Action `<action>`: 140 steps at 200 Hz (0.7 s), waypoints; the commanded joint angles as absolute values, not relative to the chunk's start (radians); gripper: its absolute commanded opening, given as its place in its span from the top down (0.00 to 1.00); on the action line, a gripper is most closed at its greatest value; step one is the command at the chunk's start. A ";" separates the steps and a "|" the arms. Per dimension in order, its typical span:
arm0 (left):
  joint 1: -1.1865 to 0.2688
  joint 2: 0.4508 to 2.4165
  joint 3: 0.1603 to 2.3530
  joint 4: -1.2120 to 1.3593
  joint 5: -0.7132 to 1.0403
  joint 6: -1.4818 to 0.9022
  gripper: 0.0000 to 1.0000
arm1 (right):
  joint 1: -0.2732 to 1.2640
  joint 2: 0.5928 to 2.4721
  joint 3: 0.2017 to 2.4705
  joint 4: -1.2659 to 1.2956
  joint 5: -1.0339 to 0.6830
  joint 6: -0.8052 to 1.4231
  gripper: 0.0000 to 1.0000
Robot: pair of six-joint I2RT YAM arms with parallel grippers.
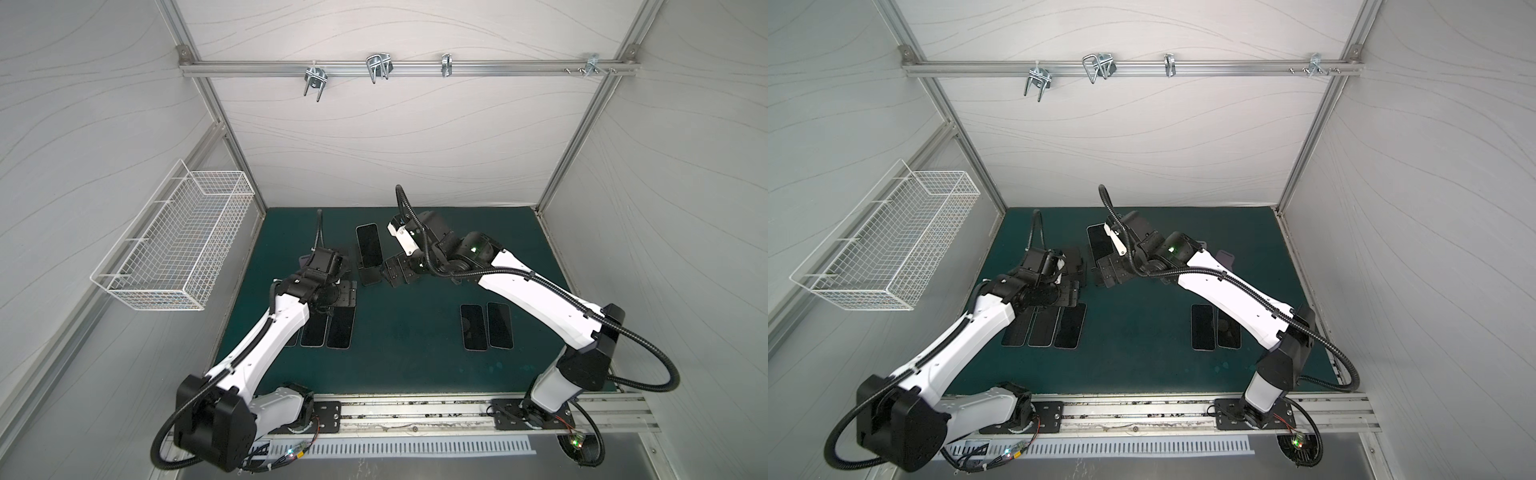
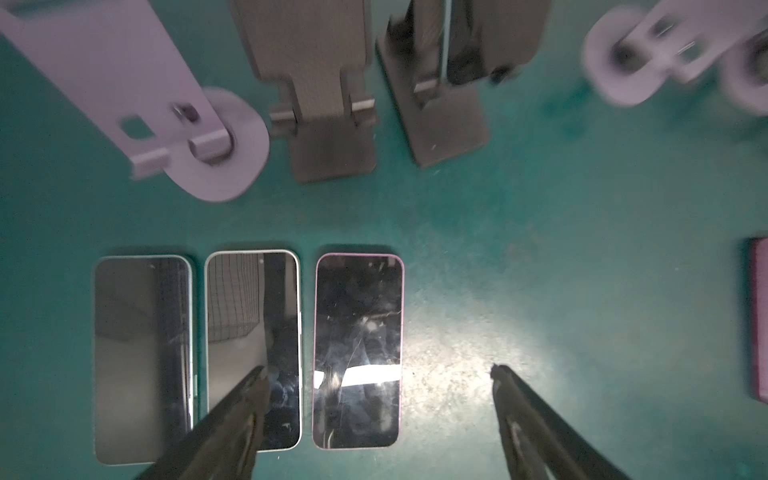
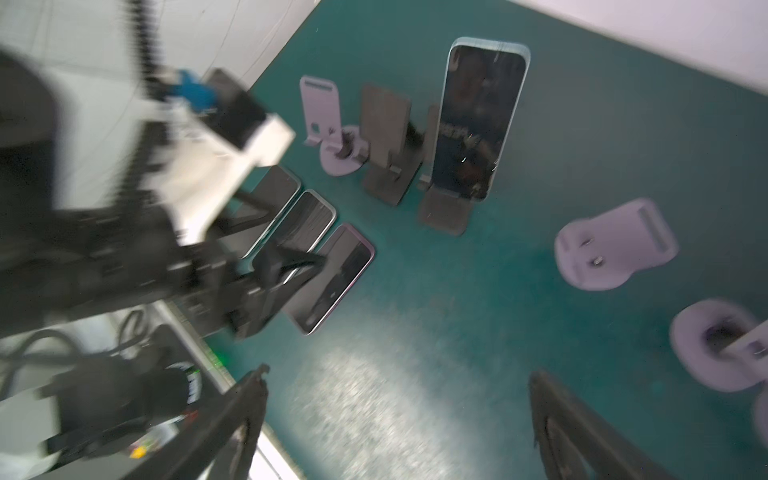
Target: Remove the phone from the phone stand
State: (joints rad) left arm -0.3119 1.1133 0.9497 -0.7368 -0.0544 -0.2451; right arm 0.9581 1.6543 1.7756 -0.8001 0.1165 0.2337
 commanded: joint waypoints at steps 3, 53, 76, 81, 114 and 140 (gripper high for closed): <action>-0.307 0.987 0.920 -0.677 -0.007 -0.240 0.14 | 0.953 1.685 1.805 -0.721 0.249 0.073 0.01; -0.309 0.728 0.750 -0.501 0.070 -0.205 0.07 | 0.920 1.730 1.810 -0.619 0.306 0.084 0.01; -0.309 0.631 0.678 -0.424 0.114 -0.170 0.02 | 0.909 1.767 1.828 -0.642 0.266 0.142 0.01; -0.308 0.617 0.670 -0.411 0.123 -0.159 0.02 | 0.908 1.773 1.829 -0.643 0.258 0.154 0.01; -0.309 0.565 0.633 -0.374 0.203 -0.087 0.01 | 0.908 1.832 1.847 -0.632 0.224 0.205 0.01; -0.308 0.574 0.591 -0.337 0.266 -0.032 0.01 | 0.907 1.888 1.882 -0.624 0.226 0.218 0.01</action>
